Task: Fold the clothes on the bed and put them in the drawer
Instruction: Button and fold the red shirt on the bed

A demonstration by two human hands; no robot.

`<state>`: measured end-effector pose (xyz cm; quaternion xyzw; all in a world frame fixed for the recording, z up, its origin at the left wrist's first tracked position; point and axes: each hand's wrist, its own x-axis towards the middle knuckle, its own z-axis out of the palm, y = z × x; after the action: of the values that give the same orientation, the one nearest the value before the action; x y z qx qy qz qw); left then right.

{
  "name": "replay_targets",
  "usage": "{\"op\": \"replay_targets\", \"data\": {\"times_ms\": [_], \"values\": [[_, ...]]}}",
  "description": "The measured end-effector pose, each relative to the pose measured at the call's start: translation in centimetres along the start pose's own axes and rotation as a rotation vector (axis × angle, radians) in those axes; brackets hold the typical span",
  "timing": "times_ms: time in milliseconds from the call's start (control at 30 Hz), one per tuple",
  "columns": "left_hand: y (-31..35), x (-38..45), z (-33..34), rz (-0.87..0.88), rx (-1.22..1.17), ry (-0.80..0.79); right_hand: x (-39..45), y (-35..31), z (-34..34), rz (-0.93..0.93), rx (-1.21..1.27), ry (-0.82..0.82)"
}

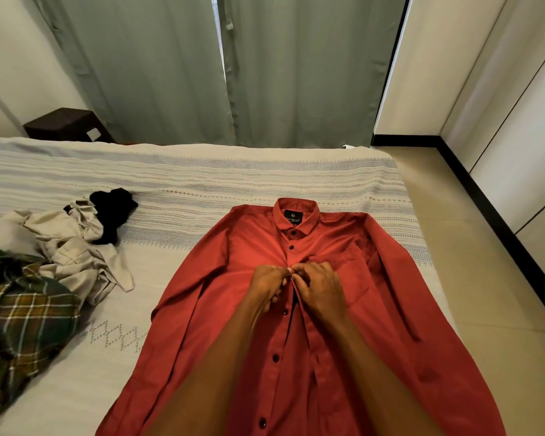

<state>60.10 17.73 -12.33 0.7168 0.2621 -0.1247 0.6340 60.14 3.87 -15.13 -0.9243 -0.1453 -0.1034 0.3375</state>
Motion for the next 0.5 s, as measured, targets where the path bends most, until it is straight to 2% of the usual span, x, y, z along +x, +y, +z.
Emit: {"op": "replay_targets", "data": {"times_ms": [267,500], "values": [[-0.6,0.6,0.1,0.044,0.078,0.007,0.2,0.8,-0.5,-0.007,0.024,0.031],[-1.8,-0.5,-0.4,0.227,0.217,0.191,-0.8,0.2,-1.2,0.077,0.015,-0.043]]}}
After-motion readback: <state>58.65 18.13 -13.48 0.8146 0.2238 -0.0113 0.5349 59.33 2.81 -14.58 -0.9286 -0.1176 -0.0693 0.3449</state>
